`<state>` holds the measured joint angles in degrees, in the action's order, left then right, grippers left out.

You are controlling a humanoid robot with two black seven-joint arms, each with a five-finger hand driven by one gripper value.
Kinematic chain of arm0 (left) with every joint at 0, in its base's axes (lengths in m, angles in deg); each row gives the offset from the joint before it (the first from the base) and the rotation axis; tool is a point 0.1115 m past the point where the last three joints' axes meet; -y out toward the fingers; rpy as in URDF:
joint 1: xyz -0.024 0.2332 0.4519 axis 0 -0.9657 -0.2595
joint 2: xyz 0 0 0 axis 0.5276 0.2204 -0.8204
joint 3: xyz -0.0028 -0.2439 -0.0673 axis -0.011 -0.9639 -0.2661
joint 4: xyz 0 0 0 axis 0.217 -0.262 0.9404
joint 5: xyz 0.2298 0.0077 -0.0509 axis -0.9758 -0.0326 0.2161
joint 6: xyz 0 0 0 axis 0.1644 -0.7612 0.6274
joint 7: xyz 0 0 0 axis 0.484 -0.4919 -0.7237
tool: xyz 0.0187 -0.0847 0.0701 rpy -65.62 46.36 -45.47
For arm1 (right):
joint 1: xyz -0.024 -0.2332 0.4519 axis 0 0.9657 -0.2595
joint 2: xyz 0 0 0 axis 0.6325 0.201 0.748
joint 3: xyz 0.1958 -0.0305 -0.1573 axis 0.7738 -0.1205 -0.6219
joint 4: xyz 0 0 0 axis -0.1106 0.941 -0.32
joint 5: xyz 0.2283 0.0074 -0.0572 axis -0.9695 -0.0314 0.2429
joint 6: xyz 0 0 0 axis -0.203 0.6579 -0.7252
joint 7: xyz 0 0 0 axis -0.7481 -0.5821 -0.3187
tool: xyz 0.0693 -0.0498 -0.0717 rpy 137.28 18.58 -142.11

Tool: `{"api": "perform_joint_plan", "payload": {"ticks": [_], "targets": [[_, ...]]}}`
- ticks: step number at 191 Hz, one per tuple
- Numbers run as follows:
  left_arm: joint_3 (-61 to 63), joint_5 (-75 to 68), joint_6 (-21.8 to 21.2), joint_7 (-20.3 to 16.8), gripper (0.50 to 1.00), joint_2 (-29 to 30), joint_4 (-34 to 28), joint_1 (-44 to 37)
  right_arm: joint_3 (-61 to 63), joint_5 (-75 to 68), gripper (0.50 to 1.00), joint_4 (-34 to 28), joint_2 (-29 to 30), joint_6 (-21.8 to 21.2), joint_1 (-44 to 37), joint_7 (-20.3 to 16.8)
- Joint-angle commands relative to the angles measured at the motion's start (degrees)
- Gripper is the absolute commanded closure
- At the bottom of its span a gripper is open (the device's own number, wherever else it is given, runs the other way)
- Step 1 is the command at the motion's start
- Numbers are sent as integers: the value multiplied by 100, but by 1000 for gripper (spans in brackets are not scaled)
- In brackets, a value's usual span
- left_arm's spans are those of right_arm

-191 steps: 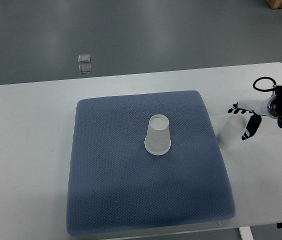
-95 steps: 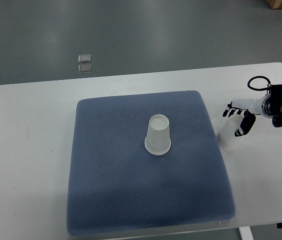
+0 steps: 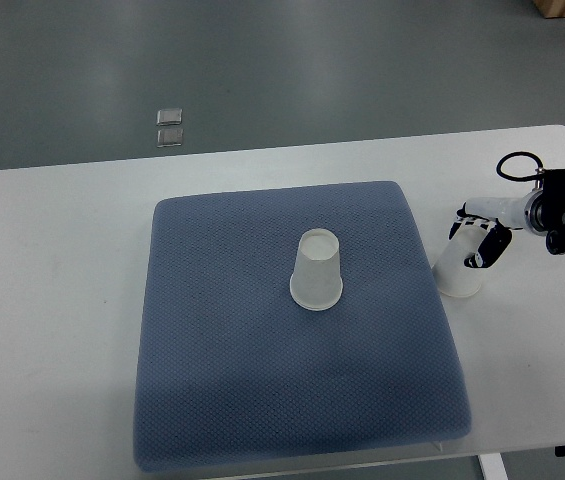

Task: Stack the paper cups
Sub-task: 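Close the right hand fingers around the white paper cup, then lift the cup with the right hand and carry it above the mat cup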

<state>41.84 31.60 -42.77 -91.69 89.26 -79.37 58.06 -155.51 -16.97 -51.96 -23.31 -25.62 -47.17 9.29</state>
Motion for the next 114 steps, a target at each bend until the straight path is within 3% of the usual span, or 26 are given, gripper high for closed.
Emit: {"api": "perform_joint_plan", "payload": {"ticks": [1,43,114], "targets": [[7,0,-2,0,500,0,0,1,-9,6,906,-9,-63,-33,-59,3],[-1,-9,-2,0,500,0,0,-8,-132,68,901,-97,-362,-253,-587,30],[7,0,-2,0,500,0,0,1,-616,902,899,-203,-1188,-1738,-2801,47]]}}
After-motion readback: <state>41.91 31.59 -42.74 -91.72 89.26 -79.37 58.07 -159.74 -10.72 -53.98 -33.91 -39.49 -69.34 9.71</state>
